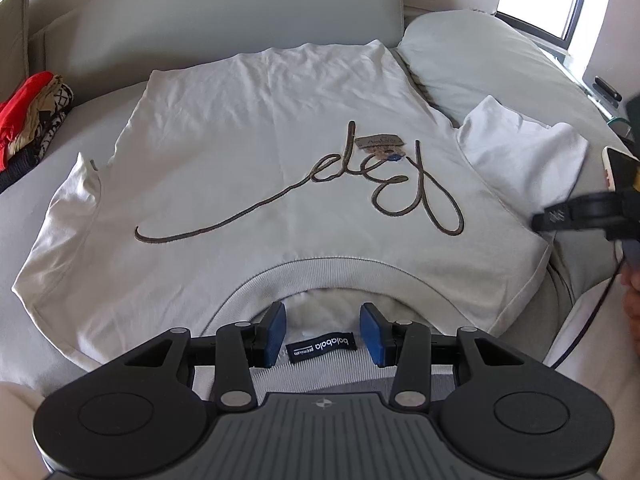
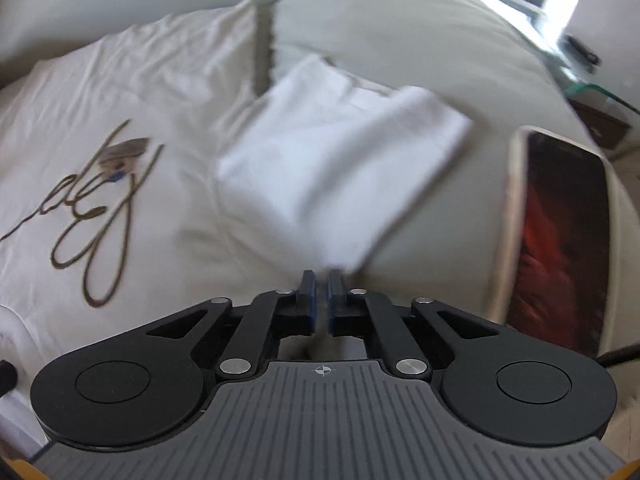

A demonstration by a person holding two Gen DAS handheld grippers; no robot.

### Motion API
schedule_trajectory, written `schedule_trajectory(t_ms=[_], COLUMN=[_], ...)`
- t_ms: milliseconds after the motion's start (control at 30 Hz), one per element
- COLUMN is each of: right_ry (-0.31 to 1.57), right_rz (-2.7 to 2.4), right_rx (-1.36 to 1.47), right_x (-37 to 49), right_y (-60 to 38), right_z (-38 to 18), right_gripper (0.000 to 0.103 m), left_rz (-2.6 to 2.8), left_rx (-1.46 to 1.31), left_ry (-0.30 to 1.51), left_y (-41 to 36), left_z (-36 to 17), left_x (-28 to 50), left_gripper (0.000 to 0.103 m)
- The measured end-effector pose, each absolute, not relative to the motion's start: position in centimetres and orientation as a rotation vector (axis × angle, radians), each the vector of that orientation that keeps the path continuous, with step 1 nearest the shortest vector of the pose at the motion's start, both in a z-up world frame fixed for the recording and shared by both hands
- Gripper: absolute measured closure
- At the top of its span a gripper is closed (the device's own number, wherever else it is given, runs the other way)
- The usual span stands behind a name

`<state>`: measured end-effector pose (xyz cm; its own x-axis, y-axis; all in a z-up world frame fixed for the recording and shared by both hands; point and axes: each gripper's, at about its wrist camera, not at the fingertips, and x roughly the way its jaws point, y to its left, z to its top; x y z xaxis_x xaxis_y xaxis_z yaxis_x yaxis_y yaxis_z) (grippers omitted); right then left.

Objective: Fold clothes
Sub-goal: 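Pull the shirt straight with both tools and release it flat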

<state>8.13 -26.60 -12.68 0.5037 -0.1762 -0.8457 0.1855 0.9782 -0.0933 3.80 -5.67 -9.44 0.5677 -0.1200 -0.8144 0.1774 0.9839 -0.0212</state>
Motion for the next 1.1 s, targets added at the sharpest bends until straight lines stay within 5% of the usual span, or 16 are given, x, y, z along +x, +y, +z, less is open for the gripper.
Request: schedule_trajectory(t_ms=[100, 333, 800, 1100], right_ry=[0.973, 0.941, 1.053, 0.987], right_rz=[-0.223, 0.061, 0.139, 0.231], right_rx=[0.024, 0.104, 0.079, 0.141], right_x=[6.4, 3.4, -0.4, -0.4], right_y=[-26.2, -20.6, -17.0, -15.1], right_z=[-10.7, -8.5, -9.2, -7.3], right_gripper=[0.083, 0.081, 0.075, 0.069], left_rz=[-0.167, -0.030, -0.086, -0.046], left_rx=[0.045, 0.014, 0.010, -0.150], left_ry=[0.947, 0.858, 1.034, 0.965], left_y=[-4.7, -0.6, 0.9, 3.6], left_z=[-8.7, -7.2, -9.3, -8.0], left_x=[3.3, 2.2, 0.3, -0.8], left_gripper=[0.062, 0.062, 0.062, 0.061])
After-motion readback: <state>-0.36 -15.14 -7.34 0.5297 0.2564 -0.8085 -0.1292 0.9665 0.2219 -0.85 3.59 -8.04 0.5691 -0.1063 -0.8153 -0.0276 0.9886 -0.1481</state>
